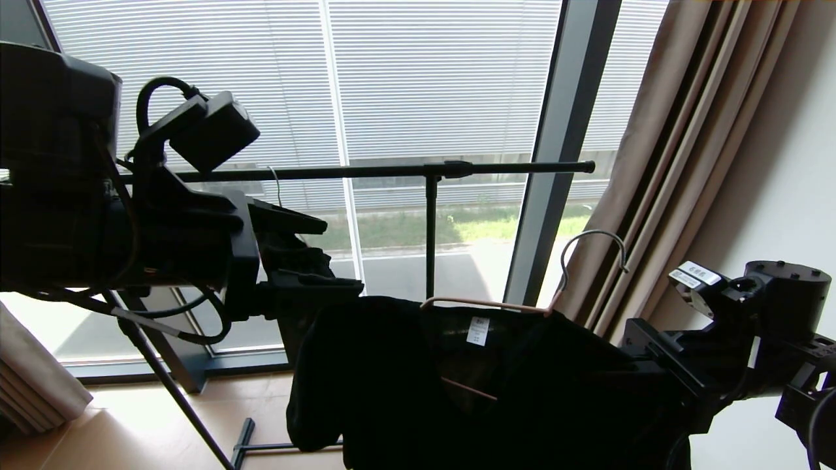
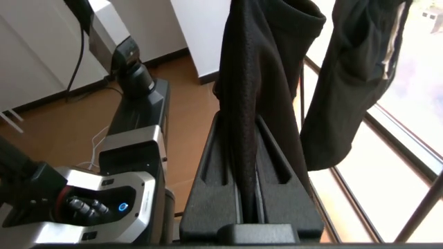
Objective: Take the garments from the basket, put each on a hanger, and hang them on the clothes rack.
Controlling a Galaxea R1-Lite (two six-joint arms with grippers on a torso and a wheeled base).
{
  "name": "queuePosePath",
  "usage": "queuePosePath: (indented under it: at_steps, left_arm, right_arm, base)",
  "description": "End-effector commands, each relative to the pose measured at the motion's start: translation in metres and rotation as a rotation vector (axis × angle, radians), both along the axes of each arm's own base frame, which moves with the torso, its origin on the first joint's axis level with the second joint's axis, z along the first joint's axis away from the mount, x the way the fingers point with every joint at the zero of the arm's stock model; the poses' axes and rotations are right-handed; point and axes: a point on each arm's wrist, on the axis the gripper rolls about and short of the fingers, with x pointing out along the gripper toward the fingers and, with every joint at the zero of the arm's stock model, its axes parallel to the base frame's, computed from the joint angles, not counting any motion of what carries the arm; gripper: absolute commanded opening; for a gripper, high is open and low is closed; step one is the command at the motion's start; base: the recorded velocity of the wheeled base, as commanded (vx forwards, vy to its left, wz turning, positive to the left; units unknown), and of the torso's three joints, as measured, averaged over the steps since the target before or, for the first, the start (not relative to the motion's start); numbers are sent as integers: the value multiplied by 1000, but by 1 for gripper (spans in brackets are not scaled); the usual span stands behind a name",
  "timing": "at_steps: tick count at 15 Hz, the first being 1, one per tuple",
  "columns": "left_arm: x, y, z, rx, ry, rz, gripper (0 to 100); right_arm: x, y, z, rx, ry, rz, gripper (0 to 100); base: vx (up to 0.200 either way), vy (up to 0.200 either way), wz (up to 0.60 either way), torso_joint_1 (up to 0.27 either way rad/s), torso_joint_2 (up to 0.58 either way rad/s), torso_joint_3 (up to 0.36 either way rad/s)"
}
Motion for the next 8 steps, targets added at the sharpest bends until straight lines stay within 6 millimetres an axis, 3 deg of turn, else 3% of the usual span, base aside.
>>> queuePosePath:
  at_steps: [1,8]
  left_arm:
    - [5,-11,-15,37,-23,-130,100]
    - [26,-31,-41,114,-79,-279,100]
  right_arm:
    - [-1,1,0,0,0,7,0]
    - [-3,5,1,1,-4,24,0]
  base:
    - [0,0,0,0,0,0]
    - [0,0,0,0,0,0]
